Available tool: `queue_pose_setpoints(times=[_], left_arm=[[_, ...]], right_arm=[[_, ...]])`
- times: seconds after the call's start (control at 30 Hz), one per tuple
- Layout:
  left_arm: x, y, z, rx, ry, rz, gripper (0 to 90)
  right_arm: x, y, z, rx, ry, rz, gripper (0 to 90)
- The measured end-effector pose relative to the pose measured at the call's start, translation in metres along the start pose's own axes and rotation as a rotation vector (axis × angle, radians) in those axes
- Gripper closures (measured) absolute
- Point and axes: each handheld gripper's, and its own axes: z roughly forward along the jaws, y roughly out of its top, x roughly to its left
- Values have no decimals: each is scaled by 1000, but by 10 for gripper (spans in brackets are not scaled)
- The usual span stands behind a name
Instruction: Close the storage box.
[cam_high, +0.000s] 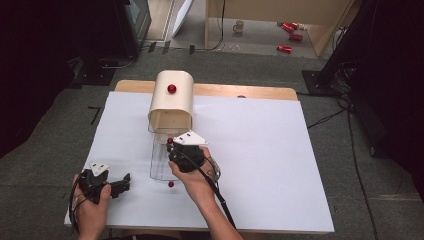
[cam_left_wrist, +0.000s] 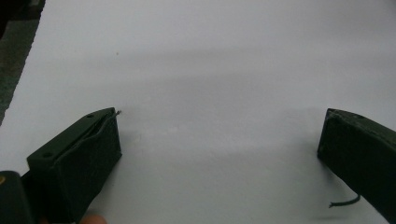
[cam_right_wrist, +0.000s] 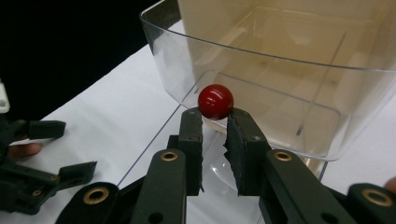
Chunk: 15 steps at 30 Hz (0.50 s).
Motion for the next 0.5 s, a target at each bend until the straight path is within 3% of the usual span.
queue_pose_setpoints(times=[0.5], left_arm=[[0, 0, 0, -2, 1, -1, 0]], right_arm=[[-13, 17, 20, 11, -14, 8, 771]])
